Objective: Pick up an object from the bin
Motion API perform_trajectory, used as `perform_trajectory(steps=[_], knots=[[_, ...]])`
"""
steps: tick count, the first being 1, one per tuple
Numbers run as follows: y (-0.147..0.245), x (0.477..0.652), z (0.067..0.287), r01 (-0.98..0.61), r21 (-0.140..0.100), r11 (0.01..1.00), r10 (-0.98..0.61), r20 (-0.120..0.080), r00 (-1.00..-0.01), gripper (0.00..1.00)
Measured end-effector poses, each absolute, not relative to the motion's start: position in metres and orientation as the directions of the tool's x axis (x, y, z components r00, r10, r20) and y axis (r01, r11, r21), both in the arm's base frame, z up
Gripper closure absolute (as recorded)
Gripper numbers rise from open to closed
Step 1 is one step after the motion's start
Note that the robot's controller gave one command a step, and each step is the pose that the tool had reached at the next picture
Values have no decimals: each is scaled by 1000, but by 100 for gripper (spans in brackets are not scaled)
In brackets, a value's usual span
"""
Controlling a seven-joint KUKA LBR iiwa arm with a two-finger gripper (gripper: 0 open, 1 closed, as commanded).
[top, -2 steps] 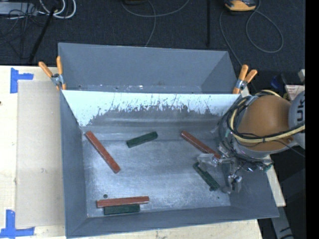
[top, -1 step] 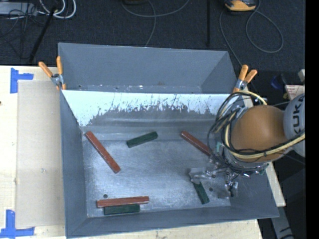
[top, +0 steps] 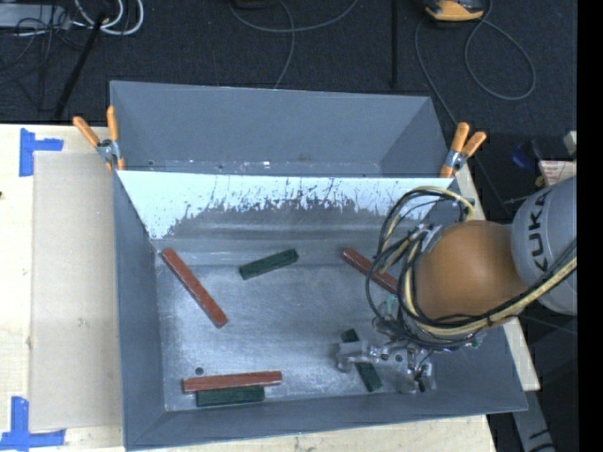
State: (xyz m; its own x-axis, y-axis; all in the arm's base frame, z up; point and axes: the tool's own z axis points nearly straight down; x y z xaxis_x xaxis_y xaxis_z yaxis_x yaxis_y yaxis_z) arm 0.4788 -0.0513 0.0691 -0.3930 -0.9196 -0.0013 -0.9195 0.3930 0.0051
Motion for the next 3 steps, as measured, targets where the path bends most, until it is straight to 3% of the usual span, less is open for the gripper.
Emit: perform_trajectory(steps=[1, 2, 3], knots=[[-4, 473, 69, -997, 4, 78, -997, -1, -78, 0], [-30, 470, 69, -997, 4, 76, -997, 1, -76, 0], [-29, 470, 69, -997, 4, 71, -997, 0, -71, 100]])
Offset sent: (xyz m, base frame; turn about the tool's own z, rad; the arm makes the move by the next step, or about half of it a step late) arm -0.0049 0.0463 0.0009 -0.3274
